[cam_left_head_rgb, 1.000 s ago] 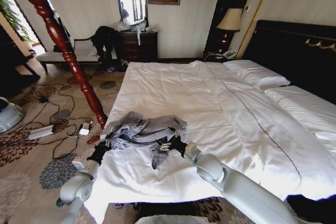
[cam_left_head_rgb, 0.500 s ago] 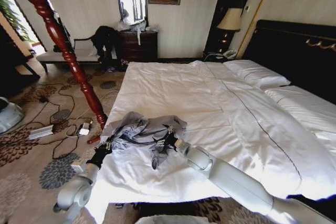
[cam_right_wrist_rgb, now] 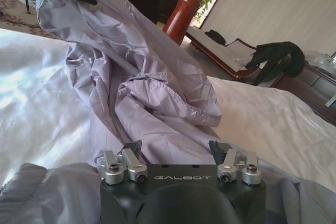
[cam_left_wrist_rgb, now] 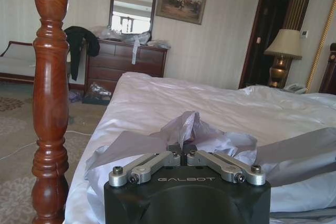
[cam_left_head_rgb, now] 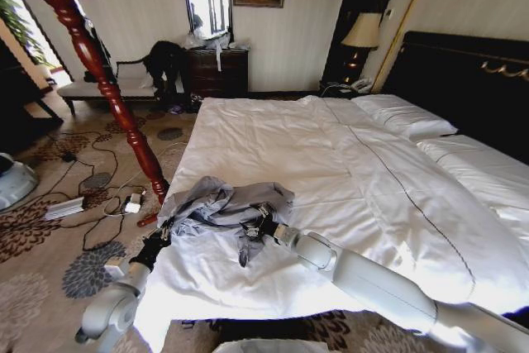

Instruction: Pick up the clothes from the bed and hang them on the clothes hanger.

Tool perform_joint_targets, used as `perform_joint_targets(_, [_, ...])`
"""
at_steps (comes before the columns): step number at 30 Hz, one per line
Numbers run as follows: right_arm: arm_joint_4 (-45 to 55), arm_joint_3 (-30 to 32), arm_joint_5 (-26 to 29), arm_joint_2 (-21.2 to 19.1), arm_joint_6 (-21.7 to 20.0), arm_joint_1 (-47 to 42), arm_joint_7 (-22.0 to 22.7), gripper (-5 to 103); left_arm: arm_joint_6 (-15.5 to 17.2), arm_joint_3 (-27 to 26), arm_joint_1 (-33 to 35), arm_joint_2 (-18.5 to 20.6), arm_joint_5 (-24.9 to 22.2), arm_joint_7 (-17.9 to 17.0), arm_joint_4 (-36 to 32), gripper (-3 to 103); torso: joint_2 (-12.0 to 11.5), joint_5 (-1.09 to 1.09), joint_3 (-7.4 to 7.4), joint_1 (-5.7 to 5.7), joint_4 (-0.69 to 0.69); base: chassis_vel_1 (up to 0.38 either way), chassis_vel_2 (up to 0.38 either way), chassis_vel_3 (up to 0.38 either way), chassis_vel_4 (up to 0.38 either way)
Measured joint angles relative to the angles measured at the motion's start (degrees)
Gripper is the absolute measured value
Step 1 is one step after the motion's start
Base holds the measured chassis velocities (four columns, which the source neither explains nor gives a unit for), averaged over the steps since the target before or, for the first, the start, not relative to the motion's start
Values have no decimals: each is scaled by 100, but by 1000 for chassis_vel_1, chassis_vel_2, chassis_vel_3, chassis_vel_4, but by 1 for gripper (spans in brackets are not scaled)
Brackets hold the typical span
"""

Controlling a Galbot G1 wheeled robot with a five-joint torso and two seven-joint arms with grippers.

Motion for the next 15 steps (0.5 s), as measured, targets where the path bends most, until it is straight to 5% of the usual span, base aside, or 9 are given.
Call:
perform_joint_targets(2, [-23, -44, -1, -3, -19, 39, -2, 73, -1, 0, 0, -4, -2, 1, -1, 0, 0, 0, 0, 0, 0, 0, 0, 0, 0])
perform_joint_targets(10, [-198, -143, 78, 63, -182, 156, 14, 35, -26, -70, 29, -50, -28, 13, 33, 0, 0, 0, 0, 0, 0, 0, 0, 0, 0])
perform_joint_targets(15, [-214, -179, 77, 85, -185, 163, 16, 24, -31, -101, 43, -52, -42, 17, 33, 0, 0, 0, 0, 0, 0, 0, 0, 0, 0])
